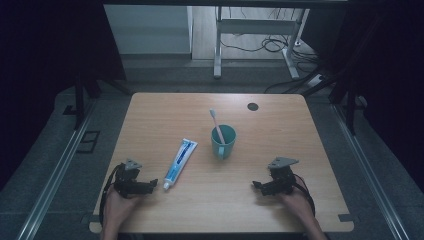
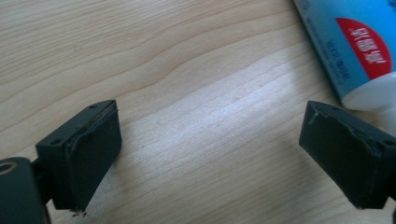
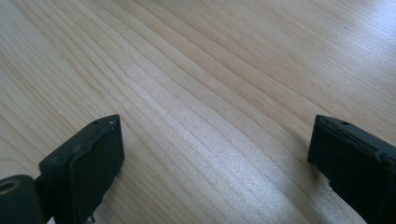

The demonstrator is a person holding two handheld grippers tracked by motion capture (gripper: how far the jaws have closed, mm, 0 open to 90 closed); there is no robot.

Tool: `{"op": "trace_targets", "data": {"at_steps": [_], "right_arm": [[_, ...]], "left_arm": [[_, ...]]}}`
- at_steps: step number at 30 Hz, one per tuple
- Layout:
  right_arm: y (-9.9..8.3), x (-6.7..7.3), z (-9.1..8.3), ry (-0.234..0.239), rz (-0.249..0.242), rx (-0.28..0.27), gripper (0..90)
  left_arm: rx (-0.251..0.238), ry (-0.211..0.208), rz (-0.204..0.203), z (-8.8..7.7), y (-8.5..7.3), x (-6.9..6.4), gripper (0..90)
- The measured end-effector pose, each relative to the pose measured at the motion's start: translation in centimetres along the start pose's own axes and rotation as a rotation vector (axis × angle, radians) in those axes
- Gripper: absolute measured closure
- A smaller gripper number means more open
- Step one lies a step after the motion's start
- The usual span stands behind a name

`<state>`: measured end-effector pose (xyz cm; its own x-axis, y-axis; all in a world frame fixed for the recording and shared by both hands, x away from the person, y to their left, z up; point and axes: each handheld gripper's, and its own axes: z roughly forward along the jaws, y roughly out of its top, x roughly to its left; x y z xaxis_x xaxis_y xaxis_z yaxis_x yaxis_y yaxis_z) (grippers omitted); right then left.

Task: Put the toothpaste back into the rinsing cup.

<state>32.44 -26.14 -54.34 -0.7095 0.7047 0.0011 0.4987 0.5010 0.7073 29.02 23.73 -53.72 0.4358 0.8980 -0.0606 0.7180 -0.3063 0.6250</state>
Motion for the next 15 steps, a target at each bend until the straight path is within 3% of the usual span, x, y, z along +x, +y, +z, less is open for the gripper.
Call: {"op": "trace_targets", "data": {"at_steps": [8,15], "right_arm": [[0.0,0.0,0.0,0.0,0.0,0.0,3.3],[0.0,0.0,0.0,0.0,0.0,0.0,3.3]], "left_arm": [[0.058,-0.021,0.018,-0.3,1.4,0.1,12.0],[0.145,-0.041,0.039,-0.2,3.3,0.0,13.1]]}}
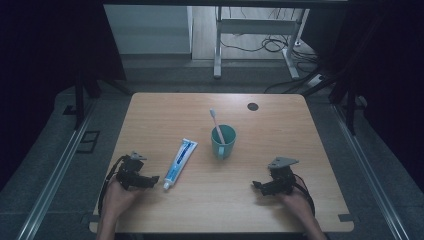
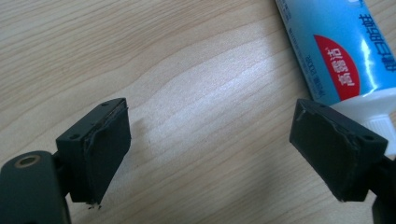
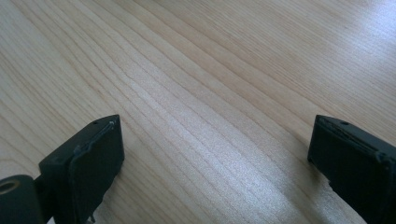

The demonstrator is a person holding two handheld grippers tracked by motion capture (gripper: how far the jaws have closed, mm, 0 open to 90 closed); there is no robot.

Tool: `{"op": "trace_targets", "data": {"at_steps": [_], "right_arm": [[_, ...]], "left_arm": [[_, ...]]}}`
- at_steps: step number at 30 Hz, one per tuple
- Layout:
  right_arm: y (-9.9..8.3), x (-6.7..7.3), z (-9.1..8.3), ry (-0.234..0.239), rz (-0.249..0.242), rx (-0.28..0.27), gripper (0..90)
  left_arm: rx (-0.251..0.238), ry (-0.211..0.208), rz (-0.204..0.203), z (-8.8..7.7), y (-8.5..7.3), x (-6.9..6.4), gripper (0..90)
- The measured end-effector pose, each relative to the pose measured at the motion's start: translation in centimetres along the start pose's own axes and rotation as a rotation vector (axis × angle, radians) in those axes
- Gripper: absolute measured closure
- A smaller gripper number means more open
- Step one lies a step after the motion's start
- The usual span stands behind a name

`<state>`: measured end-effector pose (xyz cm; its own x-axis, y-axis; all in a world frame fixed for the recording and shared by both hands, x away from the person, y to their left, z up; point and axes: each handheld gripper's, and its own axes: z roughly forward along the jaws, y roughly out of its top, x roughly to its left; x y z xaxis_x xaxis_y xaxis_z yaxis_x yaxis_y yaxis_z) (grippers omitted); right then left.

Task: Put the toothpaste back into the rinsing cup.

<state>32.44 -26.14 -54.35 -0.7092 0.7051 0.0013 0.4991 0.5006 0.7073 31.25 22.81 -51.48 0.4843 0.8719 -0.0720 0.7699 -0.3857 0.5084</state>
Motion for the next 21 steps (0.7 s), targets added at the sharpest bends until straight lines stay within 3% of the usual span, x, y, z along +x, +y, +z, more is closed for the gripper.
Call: {"op": "trace_targets", "data": {"at_steps": [8,21], "right_arm": [[0.0,0.0,0.0,0.0,-0.001,0.0,3.3],[0.0,0.0,0.0,0.0,0.0,0.001,3.3]], "left_arm": [[0.105,-0.003,0.045,-0.2,2.8,-0.6,13.3],[0.2,-0.007,0.082,0.2,6.5,-1.7,13.9]]}}
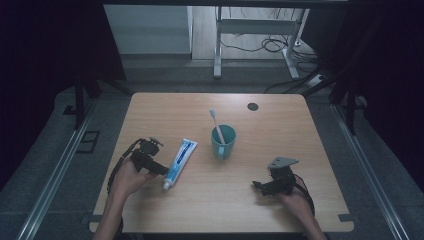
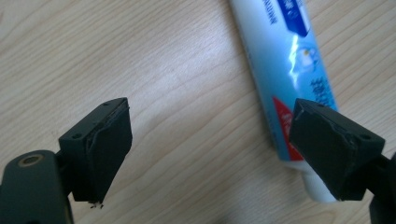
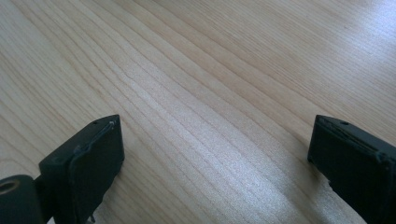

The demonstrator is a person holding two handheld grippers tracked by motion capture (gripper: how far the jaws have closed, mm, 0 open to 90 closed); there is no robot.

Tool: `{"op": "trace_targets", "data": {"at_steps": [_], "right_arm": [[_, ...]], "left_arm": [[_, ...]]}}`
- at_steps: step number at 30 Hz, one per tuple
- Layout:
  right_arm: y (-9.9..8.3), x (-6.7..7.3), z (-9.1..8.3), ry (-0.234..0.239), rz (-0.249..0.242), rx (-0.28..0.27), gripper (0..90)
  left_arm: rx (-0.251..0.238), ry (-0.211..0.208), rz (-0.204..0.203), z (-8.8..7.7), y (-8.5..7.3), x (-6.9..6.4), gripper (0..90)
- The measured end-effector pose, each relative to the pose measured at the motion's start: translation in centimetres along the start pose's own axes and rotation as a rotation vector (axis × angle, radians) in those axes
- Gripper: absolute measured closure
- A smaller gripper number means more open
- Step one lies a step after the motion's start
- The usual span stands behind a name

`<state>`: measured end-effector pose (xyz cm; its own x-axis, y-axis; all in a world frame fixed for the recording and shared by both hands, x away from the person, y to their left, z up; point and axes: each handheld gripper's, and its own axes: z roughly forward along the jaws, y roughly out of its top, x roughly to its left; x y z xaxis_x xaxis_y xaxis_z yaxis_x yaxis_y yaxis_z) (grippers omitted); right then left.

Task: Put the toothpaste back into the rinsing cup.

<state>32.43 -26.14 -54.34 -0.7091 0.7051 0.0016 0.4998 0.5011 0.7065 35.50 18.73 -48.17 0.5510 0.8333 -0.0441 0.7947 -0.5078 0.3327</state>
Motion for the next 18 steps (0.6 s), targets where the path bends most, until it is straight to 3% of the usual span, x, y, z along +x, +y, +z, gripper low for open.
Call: {"op": "trace_targets", "data": {"at_steps": [18], "right_arm": [[0.0,0.0,0.0,-0.001,-0.001,0.0,3.3]], "left_arm": [[0.143,-0.008,0.03,1.4,5.4,-1.7,16.1]]}}
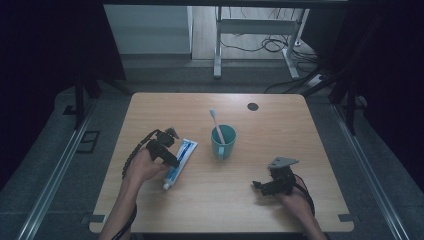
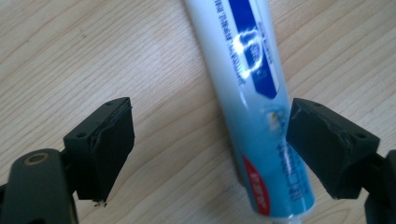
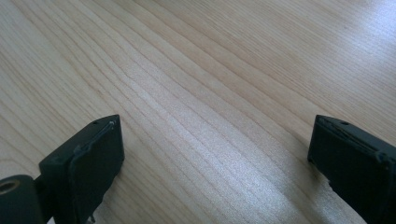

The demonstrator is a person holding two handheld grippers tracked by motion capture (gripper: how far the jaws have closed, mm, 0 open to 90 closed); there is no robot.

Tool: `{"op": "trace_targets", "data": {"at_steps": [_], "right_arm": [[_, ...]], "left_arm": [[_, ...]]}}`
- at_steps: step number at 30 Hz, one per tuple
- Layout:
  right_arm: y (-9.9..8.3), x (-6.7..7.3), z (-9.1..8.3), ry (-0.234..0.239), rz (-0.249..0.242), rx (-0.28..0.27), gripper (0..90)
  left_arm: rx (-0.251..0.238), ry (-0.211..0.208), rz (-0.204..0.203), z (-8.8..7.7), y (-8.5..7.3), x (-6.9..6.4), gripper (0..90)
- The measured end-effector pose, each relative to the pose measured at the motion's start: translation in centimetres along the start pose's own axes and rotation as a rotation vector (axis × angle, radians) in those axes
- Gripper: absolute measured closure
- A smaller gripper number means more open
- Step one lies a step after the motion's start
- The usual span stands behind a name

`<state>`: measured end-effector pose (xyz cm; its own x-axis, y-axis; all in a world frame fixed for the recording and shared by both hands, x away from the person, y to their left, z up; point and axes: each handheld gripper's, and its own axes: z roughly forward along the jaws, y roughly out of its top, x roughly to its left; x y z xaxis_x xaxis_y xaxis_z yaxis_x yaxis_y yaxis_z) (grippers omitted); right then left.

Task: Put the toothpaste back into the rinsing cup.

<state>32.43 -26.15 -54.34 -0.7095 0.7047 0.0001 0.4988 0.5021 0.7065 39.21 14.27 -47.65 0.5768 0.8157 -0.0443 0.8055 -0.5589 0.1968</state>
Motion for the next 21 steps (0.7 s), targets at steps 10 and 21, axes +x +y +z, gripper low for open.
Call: {"op": "trace_targets", "data": {"at_steps": [10,21], "right_arm": [[0.0,0.0,0.0,0.0,0.0,0.0,3.3],[0.0,0.0,0.0,0.0,0.0,0.0,3.3]], "left_arm": [[0.075,0.002,-0.003,1.2,2.2,-0.9,20.8],[0.159,0.016,-0.018,2.7,3.6,-1.9,29.5]]}}
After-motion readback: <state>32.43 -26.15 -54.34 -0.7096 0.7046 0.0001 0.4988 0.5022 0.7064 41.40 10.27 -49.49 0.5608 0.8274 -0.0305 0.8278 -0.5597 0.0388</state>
